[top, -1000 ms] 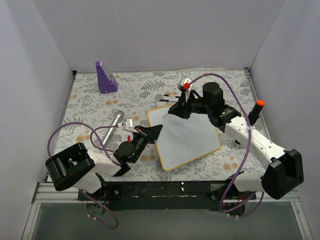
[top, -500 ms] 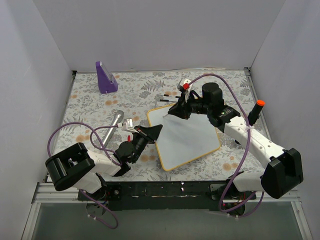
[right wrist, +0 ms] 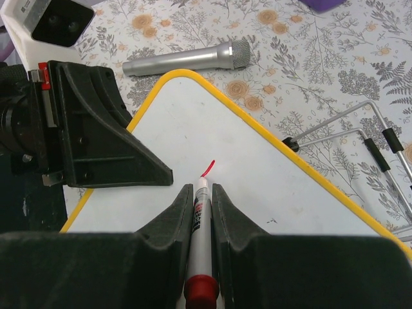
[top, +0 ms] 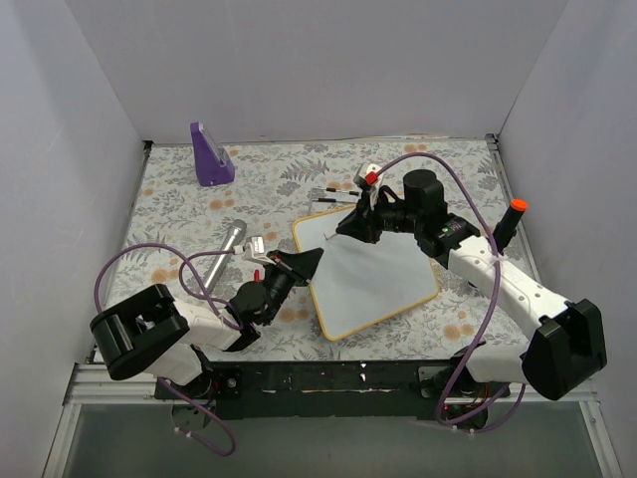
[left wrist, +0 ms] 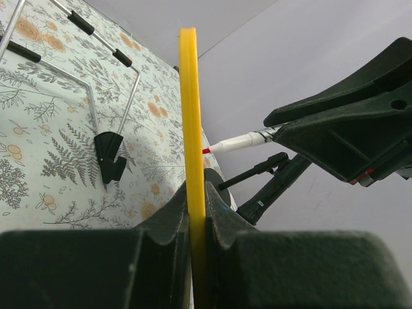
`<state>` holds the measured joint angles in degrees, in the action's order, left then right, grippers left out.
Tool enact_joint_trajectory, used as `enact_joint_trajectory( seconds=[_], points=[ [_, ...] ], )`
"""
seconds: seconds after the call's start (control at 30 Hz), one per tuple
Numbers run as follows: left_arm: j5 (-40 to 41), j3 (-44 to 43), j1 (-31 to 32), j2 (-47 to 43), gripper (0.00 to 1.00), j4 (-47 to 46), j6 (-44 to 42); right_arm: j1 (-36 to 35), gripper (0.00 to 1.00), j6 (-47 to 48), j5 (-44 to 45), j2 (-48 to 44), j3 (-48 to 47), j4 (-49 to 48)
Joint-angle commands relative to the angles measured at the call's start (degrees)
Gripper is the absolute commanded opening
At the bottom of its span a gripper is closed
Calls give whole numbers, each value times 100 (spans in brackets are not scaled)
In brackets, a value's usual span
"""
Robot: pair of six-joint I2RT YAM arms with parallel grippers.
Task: Write a sentence on the whiteboard
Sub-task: Write on the whiteboard with the whiteboard marker without the cap.
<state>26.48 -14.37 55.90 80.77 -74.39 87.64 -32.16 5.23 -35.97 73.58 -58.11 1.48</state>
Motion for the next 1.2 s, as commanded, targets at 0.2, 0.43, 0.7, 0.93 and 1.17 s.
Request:
enact_joint_trajectory(
  seconds=[0.2, 0.43, 0.7, 0.93, 1.17],
  points=[
    [77, -13, 44, -114, 0, -814, -308, -9, 1, 215, -253, -344, 370, 265],
    [68, -13, 44, -97, 0, -823, -308, -9, 1, 232, -280, -344, 327, 327],
    [68, -4, 44, -79, 0, -832, -300, -1, 1, 136, -148, -213, -165, 151],
    [68, 22, 35, -88, 0, -840, -308, 43, 1, 110, -16, 7, -306, 81],
    [59, 4, 44, -88, 0, -858, -317, 52, 1, 65, -33, 165, -491, 55]
  ],
)
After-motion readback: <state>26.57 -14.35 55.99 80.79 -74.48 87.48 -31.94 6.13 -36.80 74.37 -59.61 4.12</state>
